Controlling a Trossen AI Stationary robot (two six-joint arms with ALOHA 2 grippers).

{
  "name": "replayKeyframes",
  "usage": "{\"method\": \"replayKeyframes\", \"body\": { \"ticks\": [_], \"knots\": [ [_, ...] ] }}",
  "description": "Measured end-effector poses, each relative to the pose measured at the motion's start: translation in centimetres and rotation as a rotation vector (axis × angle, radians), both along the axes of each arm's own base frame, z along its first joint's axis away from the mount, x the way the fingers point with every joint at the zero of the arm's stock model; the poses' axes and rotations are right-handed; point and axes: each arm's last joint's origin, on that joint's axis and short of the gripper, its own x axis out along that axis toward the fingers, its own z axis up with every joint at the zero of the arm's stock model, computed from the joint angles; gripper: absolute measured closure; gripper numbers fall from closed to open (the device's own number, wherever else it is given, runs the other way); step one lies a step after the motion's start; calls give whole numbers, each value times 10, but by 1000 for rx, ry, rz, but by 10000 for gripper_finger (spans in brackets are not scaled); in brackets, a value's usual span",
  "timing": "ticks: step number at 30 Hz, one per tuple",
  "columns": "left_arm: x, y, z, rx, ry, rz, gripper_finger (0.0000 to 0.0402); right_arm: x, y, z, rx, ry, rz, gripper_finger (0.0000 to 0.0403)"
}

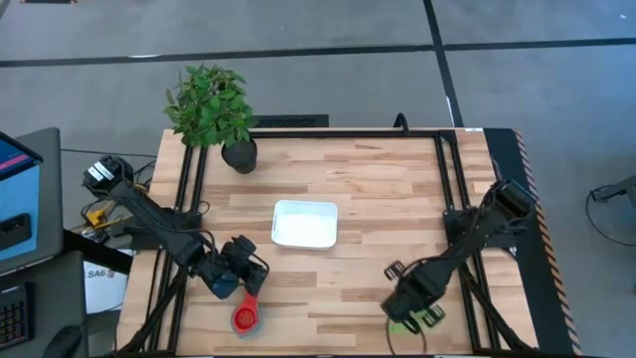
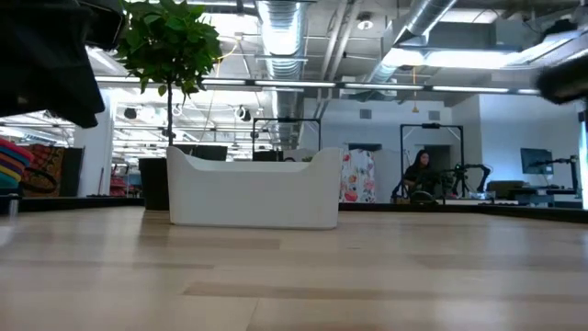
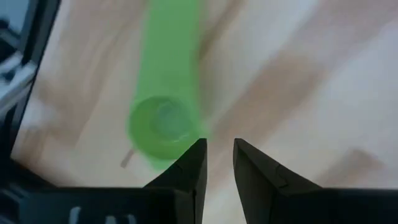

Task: Nest measuring cups in basket
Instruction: Stack the green measuring cup into the red measuring cup

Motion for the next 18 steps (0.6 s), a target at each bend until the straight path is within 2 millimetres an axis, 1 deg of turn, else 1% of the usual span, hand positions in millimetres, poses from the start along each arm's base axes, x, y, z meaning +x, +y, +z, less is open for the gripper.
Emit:
{"method": "replayKeyframes", "body": {
  "ticks": [3, 5, 8, 12, 18],
  "knots": [
    [-4, 4, 8, 5, -32, 21, 331, -10, 6, -9, -2, 12, 25, 302],
    [-6, 7, 12, 21, -57, 36, 331, -12, 6, -13, 2, 8, 3, 302],
    [-8, 10, 19, 48, -94, 37, 331, -12, 6, -16, 7, 2, -25, 302],
    [-13, 16, 28, 81, -129, 48, 331, -9, 8, -18, 34, -36, -23, 302],
    [-23, 26, 45, 127, -206, 71, 331, -9, 9, -20, 45, -47, -36, 302]
  ]
}}
